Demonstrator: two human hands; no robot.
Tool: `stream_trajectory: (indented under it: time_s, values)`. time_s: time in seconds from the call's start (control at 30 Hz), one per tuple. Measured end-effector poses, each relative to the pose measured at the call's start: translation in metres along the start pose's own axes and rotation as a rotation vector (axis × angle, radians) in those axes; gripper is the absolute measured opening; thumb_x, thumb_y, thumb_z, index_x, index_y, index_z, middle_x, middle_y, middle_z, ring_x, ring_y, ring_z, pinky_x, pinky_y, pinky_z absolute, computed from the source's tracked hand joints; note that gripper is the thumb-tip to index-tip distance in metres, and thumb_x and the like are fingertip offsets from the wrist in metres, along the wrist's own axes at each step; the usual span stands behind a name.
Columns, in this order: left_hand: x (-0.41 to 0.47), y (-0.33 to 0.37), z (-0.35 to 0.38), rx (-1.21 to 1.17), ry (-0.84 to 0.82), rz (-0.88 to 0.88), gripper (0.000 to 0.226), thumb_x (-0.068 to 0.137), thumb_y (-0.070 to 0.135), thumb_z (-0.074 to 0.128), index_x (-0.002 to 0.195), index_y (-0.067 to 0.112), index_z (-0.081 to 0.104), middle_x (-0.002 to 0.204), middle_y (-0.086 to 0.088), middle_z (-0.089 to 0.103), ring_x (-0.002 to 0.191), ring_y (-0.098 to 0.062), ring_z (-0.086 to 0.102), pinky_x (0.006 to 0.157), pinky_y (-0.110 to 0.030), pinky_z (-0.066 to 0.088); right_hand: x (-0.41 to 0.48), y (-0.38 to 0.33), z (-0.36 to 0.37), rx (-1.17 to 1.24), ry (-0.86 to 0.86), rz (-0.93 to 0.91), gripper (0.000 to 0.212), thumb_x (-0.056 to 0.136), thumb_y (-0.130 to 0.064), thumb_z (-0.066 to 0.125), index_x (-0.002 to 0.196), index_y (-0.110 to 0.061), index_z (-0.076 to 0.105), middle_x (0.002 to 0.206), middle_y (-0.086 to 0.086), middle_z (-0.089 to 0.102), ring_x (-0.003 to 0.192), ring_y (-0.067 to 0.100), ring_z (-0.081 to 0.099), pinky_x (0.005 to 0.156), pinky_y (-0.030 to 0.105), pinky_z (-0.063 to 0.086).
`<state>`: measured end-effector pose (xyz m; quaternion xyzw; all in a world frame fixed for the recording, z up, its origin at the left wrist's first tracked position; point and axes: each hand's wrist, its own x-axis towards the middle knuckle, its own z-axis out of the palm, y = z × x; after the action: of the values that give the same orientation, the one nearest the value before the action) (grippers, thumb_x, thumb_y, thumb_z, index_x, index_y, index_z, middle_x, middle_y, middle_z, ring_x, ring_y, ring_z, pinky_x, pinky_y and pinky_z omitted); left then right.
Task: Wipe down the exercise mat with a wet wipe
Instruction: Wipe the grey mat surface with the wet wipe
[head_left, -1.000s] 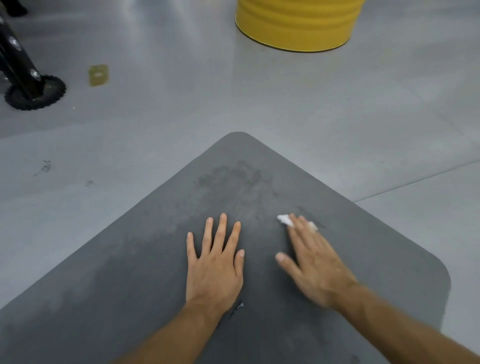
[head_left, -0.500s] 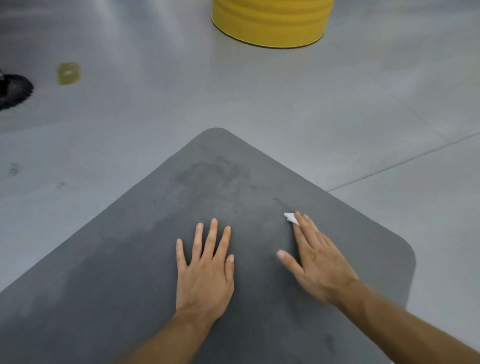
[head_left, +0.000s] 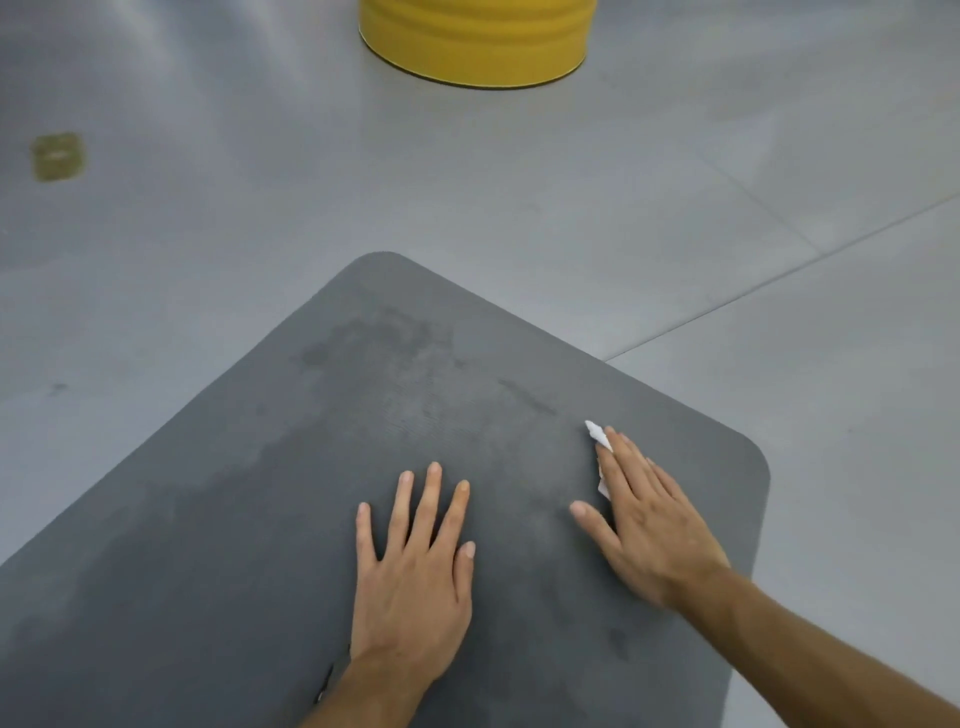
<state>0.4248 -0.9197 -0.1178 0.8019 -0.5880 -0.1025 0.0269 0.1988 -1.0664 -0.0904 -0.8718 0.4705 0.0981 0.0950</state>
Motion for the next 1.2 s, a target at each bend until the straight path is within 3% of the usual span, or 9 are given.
stream_trajectory:
  time_s: [0.13, 0.23, 0.37, 0.47, 0.57, 0.67, 0.83, 1.03, 1.2]
  values:
    - [-0.010, 0.011, 0.003, -0.007, 0.052, 0.034, 0.060, 0.100, 0.043, 0.031, 0.157, 0.027, 0.040, 0.169, 0.001, 0.026, 0.156, -0.026, 0.023, 0.117, -0.065, 0.029, 0.006, -0.005, -0.011, 0.032, -0.026, 0.014, 0.089, 0.094, -0.074, 0.000, 0.164, -0.019, -0.008, 0.171, -0.005, -0.015, 0.156, 0.008, -0.016, 0.128, 0.030, -0.004]
    - [-0.012, 0.011, 0.003, -0.001, 0.064, 0.039, 0.061, 0.099, 0.043, 0.033, 0.157, 0.027, 0.041, 0.169, 0.000, 0.026, 0.155, -0.026, 0.024, 0.116, -0.066, 0.030, -0.022, -0.021, -0.004, 0.077, -0.040, -0.230, 0.085, 0.100, -0.074, 0.019, 0.164, -0.023, -0.008, 0.172, -0.006, -0.008, 0.157, 0.010, -0.012, 0.128, 0.033, 0.004]
    - [-0.012, 0.010, 0.005, 0.004, 0.055, 0.037, 0.060, 0.101, 0.044, 0.030, 0.159, 0.028, 0.037, 0.170, 0.001, 0.022, 0.157, -0.025, 0.019, 0.119, -0.064, 0.024, -0.063, -0.026, 0.017, 0.003, -0.035, -0.460, 0.087, 0.102, -0.069, 0.037, 0.162, -0.009, 0.022, 0.172, 0.003, 0.013, 0.159, 0.020, 0.011, 0.121, 0.039, 0.020]
    - [-0.013, 0.011, 0.005, 0.009, 0.062, 0.044, 0.060, 0.101, 0.044, 0.030, 0.158, 0.027, 0.037, 0.169, 0.001, 0.024, 0.157, -0.026, 0.020, 0.119, -0.065, 0.024, -0.052, -0.013, 0.013, 0.026, -0.015, -0.355, 0.084, 0.102, -0.070, 0.030, 0.165, -0.018, 0.009, 0.172, -0.003, 0.009, 0.158, 0.014, 0.008, 0.123, 0.037, 0.018]
    - [-0.013, 0.011, 0.005, 0.024, 0.063, 0.052, 0.060, 0.101, 0.044, 0.030, 0.158, 0.027, 0.038, 0.169, 0.000, 0.026, 0.156, -0.026, 0.022, 0.119, -0.065, 0.025, -0.020, 0.013, 0.007, 0.019, 0.038, -0.090, 0.079, 0.099, -0.074, 0.006, 0.161, -0.030, -0.016, 0.171, -0.011, -0.009, 0.157, 0.006, -0.011, 0.128, 0.030, 0.001]
    - [-0.016, 0.013, 0.007, 0.023, 0.067, 0.079, 0.060, 0.101, 0.045, 0.031, 0.158, 0.027, 0.037, 0.169, 0.001, 0.024, 0.157, -0.025, 0.019, 0.120, -0.065, 0.023, 0.004, 0.034, 0.000, 0.002, -0.002, 0.057, 0.080, 0.095, -0.075, -0.006, 0.159, -0.028, -0.019, 0.171, -0.010, -0.014, 0.155, 0.004, -0.018, 0.123, 0.024, -0.011]
    - [-0.023, 0.017, 0.011, 0.007, 0.067, 0.097, 0.062, 0.100, 0.046, 0.036, 0.158, 0.027, 0.037, 0.170, 0.002, 0.022, 0.157, -0.023, 0.018, 0.120, -0.064, 0.023, -0.018, 0.017, -0.001, 0.094, -0.033, -0.065, 0.080, 0.099, -0.072, 0.008, 0.163, -0.028, -0.011, 0.171, -0.009, -0.011, 0.156, 0.006, -0.016, 0.127, 0.027, -0.002]
    - [-0.030, 0.020, 0.014, 0.002, 0.078, 0.129, 0.063, 0.099, 0.046, 0.037, 0.158, 0.027, 0.038, 0.170, 0.003, 0.022, 0.157, -0.023, 0.020, 0.119, -0.064, 0.024, -0.095, 0.004, 0.022, -0.059, -0.029, -0.474, 0.083, 0.102, -0.066, 0.040, 0.160, -0.008, 0.028, 0.171, 0.003, 0.017, 0.157, 0.022, 0.018, 0.122, 0.037, 0.020]
    - [-0.034, 0.025, 0.017, 0.022, 0.067, 0.159, 0.063, 0.099, 0.046, 0.037, 0.159, 0.027, 0.035, 0.171, 0.003, 0.020, 0.158, -0.024, 0.017, 0.119, -0.065, 0.023, -0.084, 0.038, 0.007, -0.070, -0.030, -0.183, 0.080, 0.104, -0.066, 0.021, 0.164, -0.014, 0.009, 0.172, -0.002, 0.007, 0.158, 0.015, 0.008, 0.124, 0.037, 0.016]
